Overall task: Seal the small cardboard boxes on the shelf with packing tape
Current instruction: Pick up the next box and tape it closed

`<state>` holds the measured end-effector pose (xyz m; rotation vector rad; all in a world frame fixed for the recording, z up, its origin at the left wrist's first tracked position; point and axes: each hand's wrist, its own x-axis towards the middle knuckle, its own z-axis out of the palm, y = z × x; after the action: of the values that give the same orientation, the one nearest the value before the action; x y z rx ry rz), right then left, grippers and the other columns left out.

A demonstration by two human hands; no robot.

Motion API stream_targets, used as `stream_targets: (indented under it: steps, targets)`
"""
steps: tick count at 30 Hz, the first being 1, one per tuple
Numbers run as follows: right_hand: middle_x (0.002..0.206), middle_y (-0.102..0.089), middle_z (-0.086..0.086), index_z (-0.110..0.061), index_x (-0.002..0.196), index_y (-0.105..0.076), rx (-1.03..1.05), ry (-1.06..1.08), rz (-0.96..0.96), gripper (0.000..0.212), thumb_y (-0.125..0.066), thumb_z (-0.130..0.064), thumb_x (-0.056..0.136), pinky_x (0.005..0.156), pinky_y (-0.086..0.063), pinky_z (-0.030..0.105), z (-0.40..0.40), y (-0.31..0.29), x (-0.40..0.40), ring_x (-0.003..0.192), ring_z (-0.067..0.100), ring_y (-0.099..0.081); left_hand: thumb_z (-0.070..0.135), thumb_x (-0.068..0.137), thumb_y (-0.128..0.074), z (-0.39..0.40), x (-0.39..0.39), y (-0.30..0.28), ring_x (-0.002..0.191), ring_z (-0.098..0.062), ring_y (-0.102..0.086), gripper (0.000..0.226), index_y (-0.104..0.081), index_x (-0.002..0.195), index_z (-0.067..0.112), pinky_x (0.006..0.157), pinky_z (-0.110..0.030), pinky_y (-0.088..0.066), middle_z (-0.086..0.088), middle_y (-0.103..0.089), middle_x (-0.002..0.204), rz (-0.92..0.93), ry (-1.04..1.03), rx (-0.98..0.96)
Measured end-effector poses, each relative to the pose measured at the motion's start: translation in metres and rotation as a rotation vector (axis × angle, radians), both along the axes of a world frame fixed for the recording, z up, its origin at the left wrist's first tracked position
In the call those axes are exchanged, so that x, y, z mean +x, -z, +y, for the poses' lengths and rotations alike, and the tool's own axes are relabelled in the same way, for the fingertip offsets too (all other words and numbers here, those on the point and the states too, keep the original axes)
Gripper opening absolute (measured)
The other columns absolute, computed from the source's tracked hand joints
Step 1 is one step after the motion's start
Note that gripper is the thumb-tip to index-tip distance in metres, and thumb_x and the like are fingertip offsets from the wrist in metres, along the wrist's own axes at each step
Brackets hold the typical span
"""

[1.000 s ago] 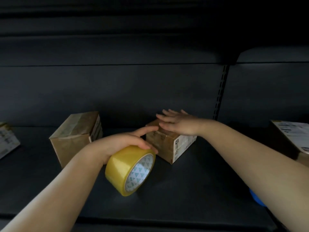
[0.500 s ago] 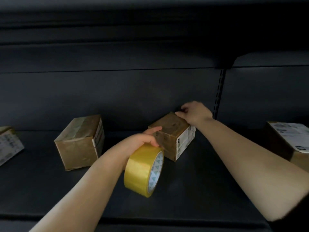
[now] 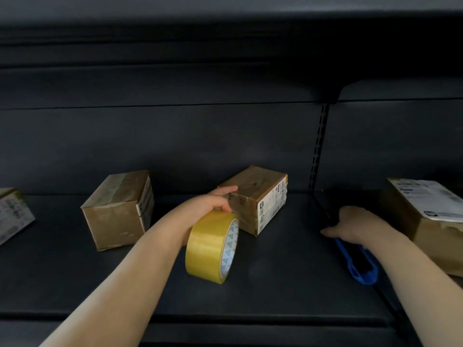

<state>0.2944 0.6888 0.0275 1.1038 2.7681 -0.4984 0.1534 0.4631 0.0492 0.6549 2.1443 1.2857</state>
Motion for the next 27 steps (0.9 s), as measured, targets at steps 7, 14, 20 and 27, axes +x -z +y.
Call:
stream_targets:
  steps: [7,14,20,27]
  targets:
    - [0.085,-0.061,0.001,-0.024,0.111,-0.048,0.162,-0.447,0.537,0.025,-0.055,-0.034,0.089,0.068,-0.048,0.035,-0.043,-0.035,0.005,0.076,0.017,-0.058,-0.01,0.085,-0.037,-0.008,0.006,-0.003,0.135,-0.021,-0.029,0.065,-0.034,0.143,0.02,0.095,-0.022,-0.031,-0.012,-0.02,0.154,0.001,0.011,0.028]
    - [0.096,-0.053,0.001,-0.026,0.116,-0.048,0.64,-0.759,0.264,0.022,-0.045,-0.03,0.095,0.052,-0.029,0.029,-0.117,-0.065,-0.017,0.093,0.024,-0.055,-0.018,0.087,-0.029,-0.004,0.009,-0.005,0.14,-0.03,-0.024,0.062,-0.025,0.145,0.004,0.114,-0.032,-0.021,-0.021,-0.025,0.152,0.055,-0.009,0.012]
    - [0.076,-0.04,-0.001,-0.013,0.11,-0.055,0.741,-0.75,-0.106,0.021,-0.047,-0.011,0.091,0.046,-0.024,0.027,-0.125,-0.056,-0.025,0.067,0.02,-0.041,-0.015,0.087,-0.035,-0.01,0.0,0.007,0.144,-0.028,-0.012,0.068,-0.023,0.147,0.014,0.114,-0.028,-0.016,-0.016,-0.01,0.157,0.054,0.045,0.024]
    - [0.092,-0.056,-0.006,-0.018,0.101,-0.06,0.259,-0.733,-0.019,0.025,-0.055,-0.04,0.088,0.065,-0.042,0.025,-0.056,-0.046,-0.01,0.085,0.013,-0.053,-0.001,0.08,-0.045,-0.012,-0.004,0.006,0.139,-0.025,-0.024,0.067,-0.04,0.14,0.029,0.113,-0.036,-0.02,-0.007,-0.02,0.155,-0.015,0.023,0.017]
